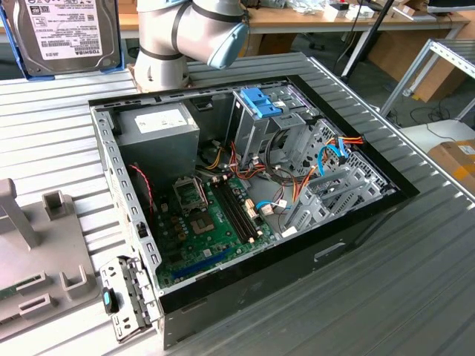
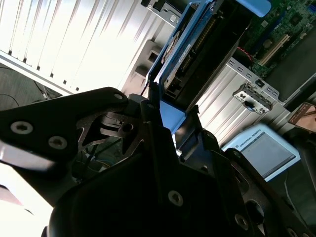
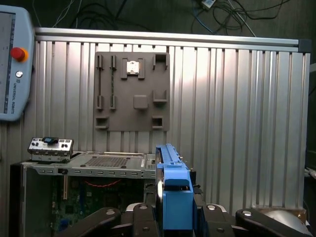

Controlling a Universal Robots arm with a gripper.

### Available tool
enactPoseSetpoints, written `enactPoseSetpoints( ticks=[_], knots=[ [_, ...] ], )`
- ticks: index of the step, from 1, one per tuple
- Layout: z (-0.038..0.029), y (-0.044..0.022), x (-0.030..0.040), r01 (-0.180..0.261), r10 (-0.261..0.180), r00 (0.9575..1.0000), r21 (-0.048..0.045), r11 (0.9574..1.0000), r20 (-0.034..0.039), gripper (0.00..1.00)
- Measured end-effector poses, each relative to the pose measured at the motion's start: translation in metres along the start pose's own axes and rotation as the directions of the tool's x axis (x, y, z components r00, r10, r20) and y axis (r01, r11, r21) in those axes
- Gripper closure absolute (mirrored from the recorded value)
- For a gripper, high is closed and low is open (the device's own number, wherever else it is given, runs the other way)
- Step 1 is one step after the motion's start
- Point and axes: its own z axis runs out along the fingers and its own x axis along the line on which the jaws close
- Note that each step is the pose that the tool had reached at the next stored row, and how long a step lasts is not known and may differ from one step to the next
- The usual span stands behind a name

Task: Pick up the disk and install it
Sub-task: 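Pick up the disk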

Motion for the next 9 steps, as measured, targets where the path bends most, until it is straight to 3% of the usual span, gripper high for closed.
enactPoseSetpoints(
  ticks=[9],
  knots=[
    [0.0001,-0.0201,0.0005,0.000,0.000,1.0000,0.0001,1.0000,0.0001,0.64]
  ],
)
